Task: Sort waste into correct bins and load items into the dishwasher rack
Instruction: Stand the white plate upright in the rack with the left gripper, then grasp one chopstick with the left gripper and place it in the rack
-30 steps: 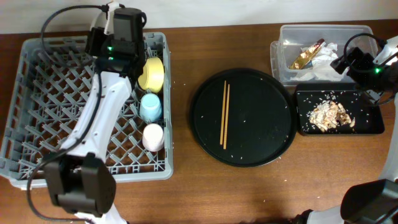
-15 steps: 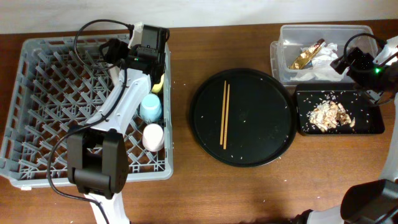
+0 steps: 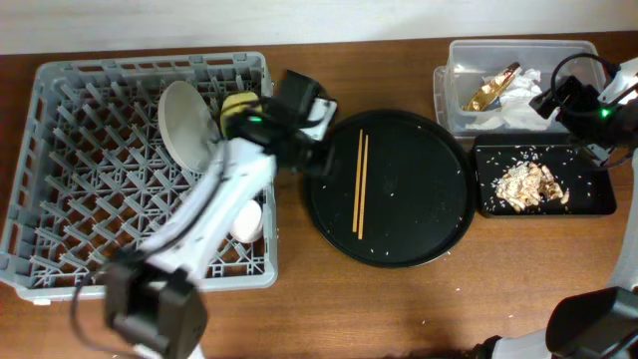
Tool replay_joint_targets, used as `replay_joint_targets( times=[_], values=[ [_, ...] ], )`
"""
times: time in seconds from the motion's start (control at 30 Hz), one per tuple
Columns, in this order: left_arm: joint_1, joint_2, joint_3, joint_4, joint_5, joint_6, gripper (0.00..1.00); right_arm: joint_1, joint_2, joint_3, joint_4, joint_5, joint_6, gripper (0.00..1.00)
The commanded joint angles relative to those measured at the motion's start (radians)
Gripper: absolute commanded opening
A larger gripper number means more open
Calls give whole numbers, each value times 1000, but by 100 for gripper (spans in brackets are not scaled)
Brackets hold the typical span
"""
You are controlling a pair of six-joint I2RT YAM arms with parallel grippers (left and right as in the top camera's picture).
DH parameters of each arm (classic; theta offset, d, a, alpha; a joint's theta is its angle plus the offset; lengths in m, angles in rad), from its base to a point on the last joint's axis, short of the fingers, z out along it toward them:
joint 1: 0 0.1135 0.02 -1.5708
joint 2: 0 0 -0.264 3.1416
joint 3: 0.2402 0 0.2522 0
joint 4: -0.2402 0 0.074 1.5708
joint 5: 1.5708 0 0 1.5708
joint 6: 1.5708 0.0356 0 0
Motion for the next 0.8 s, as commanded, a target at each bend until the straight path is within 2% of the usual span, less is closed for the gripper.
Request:
replay_joint_targets(
  times=[0.0, 0.07, 0.1, 0.23, 0.4, 0.43, 0.47, 0.5, 0.53, 0.6, 0.67, 0.7, 0.77],
  values=[
    [-66, 171, -4, 120, -31, -138, 61, 3, -11, 10, 1, 9, -10, 98],
    [-95, 237, -4, 208, -63, -140, 56, 3, -11, 10, 1, 9, -11, 98],
    [-110, 278, -4, 209, -115, -140, 56, 3, -11, 10, 1, 9, -11, 99],
    [-117, 341, -4, 224, -141, -144, 54, 3, -11, 10, 1, 9, -11, 98],
    [-186, 358, -4, 271, -294, -142, 25, 3, -11, 10, 0, 9, -11, 98],
    [-205, 366, -4, 277, -294, -132, 25, 3, -11, 10, 1, 9, -11, 98],
    [-214, 366, -4, 277, -294, -132, 33, 3, -11, 10, 1, 9, -11, 99],
    [-215, 365, -2, 277, -293, -132, 49, 3, -11, 10, 1, 9, -11, 99],
    [-215, 365, -1, 277, -293, -132, 55, 3, -11, 10, 1, 9, -11, 98],
    [-218, 368, -1, 277, -292, -132, 56, 3, -11, 10, 1, 9, -11, 98],
    [-219, 380, -1, 276, -298, -132, 49, 3, -11, 10, 1, 9, -11, 98],
    [-220, 390, -1, 282, -293, -132, 41, 3, -11, 10, 1, 9, -11, 99],
    [-220, 390, 6, 288, -294, -132, 38, 3, -11, 10, 1, 9, -11, 98]
  ],
)
